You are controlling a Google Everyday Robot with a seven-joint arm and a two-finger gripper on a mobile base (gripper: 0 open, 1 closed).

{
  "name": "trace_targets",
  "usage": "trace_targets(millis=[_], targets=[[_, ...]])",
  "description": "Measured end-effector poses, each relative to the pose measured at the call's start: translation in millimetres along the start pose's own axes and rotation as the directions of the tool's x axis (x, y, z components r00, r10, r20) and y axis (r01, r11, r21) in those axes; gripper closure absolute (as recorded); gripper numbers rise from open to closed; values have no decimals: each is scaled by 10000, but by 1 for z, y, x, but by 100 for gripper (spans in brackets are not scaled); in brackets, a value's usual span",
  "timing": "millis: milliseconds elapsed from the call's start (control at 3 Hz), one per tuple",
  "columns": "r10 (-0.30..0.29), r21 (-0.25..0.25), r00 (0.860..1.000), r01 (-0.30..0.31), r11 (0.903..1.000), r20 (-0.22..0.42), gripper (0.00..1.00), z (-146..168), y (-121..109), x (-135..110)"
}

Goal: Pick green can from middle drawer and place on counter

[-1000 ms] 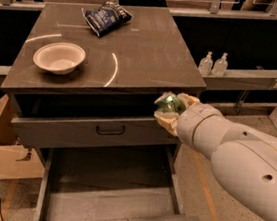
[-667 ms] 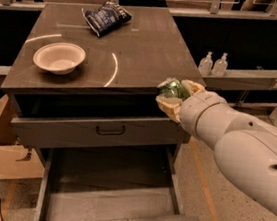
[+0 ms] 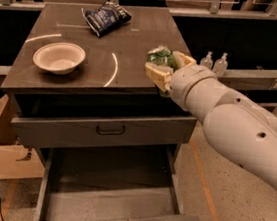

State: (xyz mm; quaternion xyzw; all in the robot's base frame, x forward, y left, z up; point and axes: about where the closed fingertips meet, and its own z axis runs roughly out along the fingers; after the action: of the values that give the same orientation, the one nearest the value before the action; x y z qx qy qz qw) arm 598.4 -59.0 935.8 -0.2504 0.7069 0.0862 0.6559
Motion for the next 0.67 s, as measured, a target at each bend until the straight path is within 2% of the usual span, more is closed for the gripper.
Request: trace_targets(millis=[333,667], targets=[[525,-46,9944,-523,9986,922,100,20,-4,-22],[907,-194,9816,-886,9959,1678,100,47,-1,-27]])
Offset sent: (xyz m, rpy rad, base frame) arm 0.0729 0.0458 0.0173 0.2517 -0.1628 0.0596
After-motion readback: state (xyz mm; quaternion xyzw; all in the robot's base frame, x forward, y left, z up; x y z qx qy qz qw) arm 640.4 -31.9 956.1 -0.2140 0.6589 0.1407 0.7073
